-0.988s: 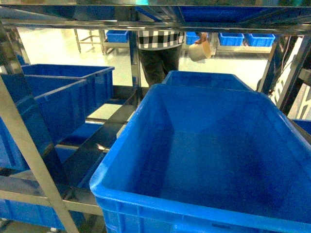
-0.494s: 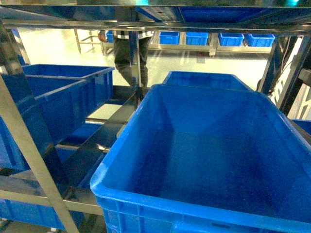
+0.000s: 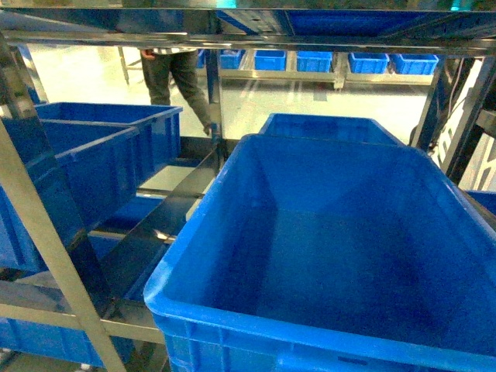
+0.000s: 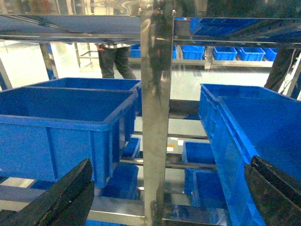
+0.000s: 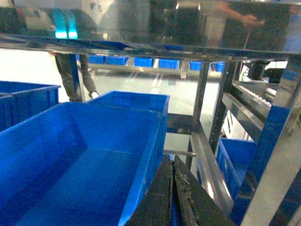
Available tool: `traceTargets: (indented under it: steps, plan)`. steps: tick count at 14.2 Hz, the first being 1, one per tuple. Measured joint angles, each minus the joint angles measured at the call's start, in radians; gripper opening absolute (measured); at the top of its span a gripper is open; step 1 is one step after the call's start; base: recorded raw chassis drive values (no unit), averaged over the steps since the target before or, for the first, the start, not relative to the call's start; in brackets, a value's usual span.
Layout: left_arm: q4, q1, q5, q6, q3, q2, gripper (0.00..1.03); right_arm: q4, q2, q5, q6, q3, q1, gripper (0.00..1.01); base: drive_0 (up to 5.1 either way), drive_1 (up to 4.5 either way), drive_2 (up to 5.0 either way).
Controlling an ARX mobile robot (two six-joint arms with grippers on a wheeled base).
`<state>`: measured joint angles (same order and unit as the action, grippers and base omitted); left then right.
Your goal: Pick red block from blue box to shelf
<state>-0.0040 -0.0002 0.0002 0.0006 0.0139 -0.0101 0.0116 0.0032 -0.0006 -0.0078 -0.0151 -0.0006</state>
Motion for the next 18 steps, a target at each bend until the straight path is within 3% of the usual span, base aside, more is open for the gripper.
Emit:
traceTargets:
  steps: [5, 6, 13, 18]
  plan:
    - [0.001, 0.0, -0.001, 0.0, 0.0, 0.0, 0.98, -0.016, 0.002, 0.0, 0.0, 0.0, 0.0, 0.02, 0.0, 0.0, 0.0]
    - [0.001, 0.0, -0.001, 0.0, 0.0, 0.0, 0.98, -0.016, 0.002, 0.0, 0.0, 0.0, 0.0, 0.07, 0.0, 0.0, 0.0]
    - [0.001, 0.0, -0.001, 0.0, 0.0, 0.0, 0.98, -0.016, 0.002, 0.0, 0.0, 0.0, 0.0, 0.96, 0.0, 0.0, 0.0]
    - [0.001, 0.0, -0.001, 0.0, 0.0, 0.0, 0.98, -0.016, 0.002, 0.0, 0.0, 0.0, 0.0, 0.98, 0.0, 0.0, 0.0]
